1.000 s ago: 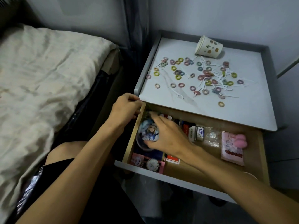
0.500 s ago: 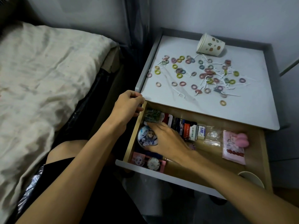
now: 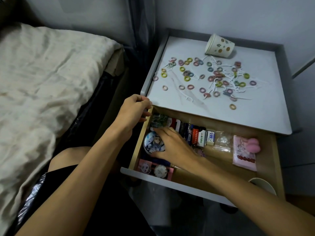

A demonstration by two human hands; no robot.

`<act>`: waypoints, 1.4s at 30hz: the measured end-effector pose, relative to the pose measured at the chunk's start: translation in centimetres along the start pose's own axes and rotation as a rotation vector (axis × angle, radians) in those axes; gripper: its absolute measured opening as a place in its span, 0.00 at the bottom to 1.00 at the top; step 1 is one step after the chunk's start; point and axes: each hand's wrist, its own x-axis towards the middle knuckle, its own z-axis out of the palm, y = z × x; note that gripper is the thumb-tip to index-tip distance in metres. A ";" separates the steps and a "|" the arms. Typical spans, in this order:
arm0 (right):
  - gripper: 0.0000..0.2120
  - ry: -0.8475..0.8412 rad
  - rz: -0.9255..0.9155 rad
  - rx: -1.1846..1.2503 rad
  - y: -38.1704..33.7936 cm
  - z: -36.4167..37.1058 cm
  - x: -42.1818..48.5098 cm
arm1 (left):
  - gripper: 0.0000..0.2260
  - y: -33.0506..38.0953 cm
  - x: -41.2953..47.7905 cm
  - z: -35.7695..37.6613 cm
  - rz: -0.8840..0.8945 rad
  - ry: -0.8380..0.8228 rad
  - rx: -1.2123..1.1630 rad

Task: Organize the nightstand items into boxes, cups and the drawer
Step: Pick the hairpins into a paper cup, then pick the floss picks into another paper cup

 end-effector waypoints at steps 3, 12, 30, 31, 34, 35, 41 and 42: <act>0.42 -0.014 0.007 0.015 0.1 -0.2 0.1 | 0.07 0.0 0.0 0.0 0.000 -0.002 -0.007; 0.26 0.103 0.066 0.111 0.9 -7.1 -0.2 | 0.06 0.7 0.1 0.7 -0.007 -0.057 -0.010; 0.39 0.294 0.304 -0.160 19.3 -26.8 14.8 | 0.08 13.7 19.2 14.8 0.332 -0.168 0.169; 0.42 0.276 0.298 -0.171 19.8 -26.9 15.7 | 0.10 13.9 20.5 15.7 0.354 -0.162 0.215; 0.44 0.242 0.261 -0.196 20.7 -26.4 17.5 | 0.12 14.3 22.8 17.7 0.394 -0.176 0.328; 0.44 0.241 0.244 -0.201 21.0 -26.2 17.9 | 0.11 14.3 23.4 18.2 0.406 -0.176 0.351; 0.41 0.287 0.199 -0.225 21.3 -26.6 18.5 | 0.06 14.3 24.3 19.2 0.469 -0.149 0.335; 0.41 0.298 0.191 -0.240 21.2 -26.7 18.4 | 0.06 14.4 24.2 19.0 0.472 -0.151 0.312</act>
